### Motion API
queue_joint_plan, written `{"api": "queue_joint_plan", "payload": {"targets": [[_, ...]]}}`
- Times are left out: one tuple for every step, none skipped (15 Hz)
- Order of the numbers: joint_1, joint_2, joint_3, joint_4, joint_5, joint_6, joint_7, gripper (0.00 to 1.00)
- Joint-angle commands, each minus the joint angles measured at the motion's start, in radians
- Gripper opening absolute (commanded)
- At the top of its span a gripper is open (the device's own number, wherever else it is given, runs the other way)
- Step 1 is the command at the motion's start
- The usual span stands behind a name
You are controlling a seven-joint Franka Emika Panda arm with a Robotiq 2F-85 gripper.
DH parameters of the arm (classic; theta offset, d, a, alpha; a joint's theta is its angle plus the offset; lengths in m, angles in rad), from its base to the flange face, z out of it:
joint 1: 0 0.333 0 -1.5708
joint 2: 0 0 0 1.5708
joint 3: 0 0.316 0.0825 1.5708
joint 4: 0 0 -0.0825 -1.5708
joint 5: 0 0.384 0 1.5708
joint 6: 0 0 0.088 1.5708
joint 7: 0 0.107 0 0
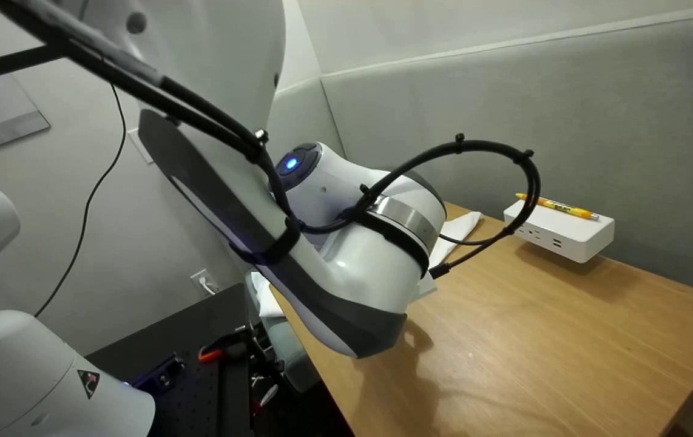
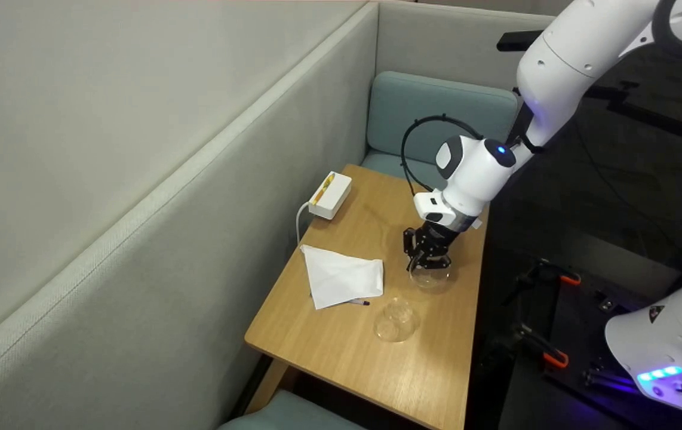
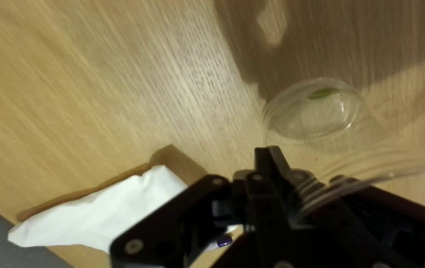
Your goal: Place the clear cup on the right upright.
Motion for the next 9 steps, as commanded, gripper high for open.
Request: {"api": "queue_joint_plan", "payload": {"targets": [[0.042, 0.024, -0.024, 0.024, -0.072, -0.001, 0.101, 0.34], [0.060, 0.009, -0.041, 0.018, -0.081, -0.005, 0.123, 0.42], [0.086, -0.018, -0.066, 0.007, -0.091, -0.008, 0.144, 0.49], [0.108, -0.042, -0.087, -0.002, -0.100, -0.008, 0.159, 0.58], [0.119, -0.066, -0.096, -0.015, -0.113, -0.008, 0.162, 0.64], [0.136, -0.084, -0.110, -0.024, -0.129, -0.008, 0.171, 0.71], [0.152, -0.112, -0.120, -0.034, -0.148, -0.008, 0.175, 0.80], [0.163, -0.140, -0.126, -0.044, -0.169, -0.008, 0.183, 0.86], [0.171, -0.161, -0.128, -0.050, -0.190, -0.008, 0.183, 0.93]]}}
